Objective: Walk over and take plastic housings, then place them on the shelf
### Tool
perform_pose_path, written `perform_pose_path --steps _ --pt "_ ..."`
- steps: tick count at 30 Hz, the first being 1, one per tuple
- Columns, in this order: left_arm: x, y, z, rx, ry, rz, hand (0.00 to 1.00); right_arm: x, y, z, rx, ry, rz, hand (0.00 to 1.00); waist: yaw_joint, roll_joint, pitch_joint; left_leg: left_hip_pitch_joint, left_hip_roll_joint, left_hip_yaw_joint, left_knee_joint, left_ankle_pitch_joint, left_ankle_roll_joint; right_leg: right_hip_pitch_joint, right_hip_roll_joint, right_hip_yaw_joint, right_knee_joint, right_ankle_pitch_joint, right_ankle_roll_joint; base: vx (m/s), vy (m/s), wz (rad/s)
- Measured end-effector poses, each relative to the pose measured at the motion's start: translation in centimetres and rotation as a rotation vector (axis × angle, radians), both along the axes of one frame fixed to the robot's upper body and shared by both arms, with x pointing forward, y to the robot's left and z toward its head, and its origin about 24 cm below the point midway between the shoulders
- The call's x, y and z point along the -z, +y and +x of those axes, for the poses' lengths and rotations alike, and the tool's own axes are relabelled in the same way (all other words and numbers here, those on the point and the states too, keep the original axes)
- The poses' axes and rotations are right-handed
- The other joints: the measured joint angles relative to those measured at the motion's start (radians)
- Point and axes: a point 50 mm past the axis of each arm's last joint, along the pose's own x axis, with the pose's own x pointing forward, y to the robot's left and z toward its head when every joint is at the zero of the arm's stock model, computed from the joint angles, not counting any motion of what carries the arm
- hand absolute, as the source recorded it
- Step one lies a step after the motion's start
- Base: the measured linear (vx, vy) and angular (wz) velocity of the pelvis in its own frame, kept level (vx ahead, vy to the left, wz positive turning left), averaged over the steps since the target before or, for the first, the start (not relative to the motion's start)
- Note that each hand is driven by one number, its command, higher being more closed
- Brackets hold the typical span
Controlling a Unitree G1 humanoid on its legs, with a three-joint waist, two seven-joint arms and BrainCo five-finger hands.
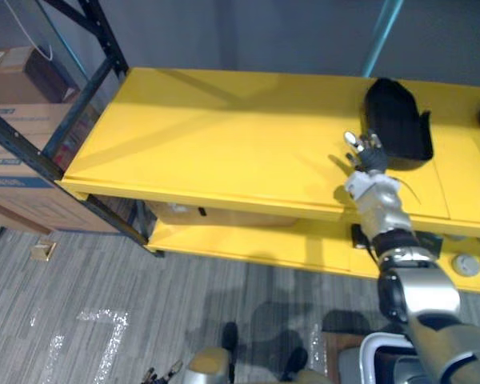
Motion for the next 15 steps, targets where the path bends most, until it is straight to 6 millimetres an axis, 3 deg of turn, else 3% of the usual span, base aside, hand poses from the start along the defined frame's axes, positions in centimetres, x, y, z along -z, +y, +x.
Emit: perform_pose_path --steps 3,6,9,12,15 --pt "0.0 0.1 0.0 0.002 -0.001 0.004 0.00 -0.4 0.7 0.1 -0.114 -0.037 -0.022 0.00 0.000 -0.003 0.002 0.001 0.002 0.003 0.000 0.000 0.000 0.000 0.001 0.003 0.000 0.000 0.000 0.00 -0.002 -0.02" --pt "-0.1 0.2 0.1 0.005 0.001 0.013 0.00 -1.5 2.7 0.2 -0.291 -0.107 -0.100 0.00 0.000 -0.004 0.002 0.003 0.003 0.009 0.000 -0.001 -0.001 0.000 0.002 0.007 0.001 0.001 0.000 -0.01 0.001 -0.05" --pt "-0.1 0.5 0.1 -0.007 0.008 0.046 0.00 -4.2 4.4 -0.4 -0.393 -0.293 -0.167 0.00 0.000 -0.010 0.003 0.004 0.005 0.016 0.000 -0.003 0.000 -0.001 0.003 0.013 0.001 0.001 0.000 0.00 -0.001 -0.05" --pt "-0.2 1.0 0.0 -0.045 0.021 0.082 0.00 -7.2 5.5 -2.0 -0.431 -0.514 -0.201 0.00 -0.001 -0.031 -0.003 0.006 0.006 0.023 0.000 -0.008 -0.001 -0.002 0.003 0.020 -0.001 0.001 0.000 0.02 -0.002 -0.08" --pt "-0.4 2.2 -0.4 -0.142 0.038 0.138 0.00 -9.3 6.6 -5.3 -0.438 -0.717 -0.235 0.00 -0.020 -0.076 -0.032 0.003 0.012 0.046 0.000 -0.018 0.001 -0.017 0.007 0.044 -0.001 0.001 -0.001 0.04 -0.009 -0.16"
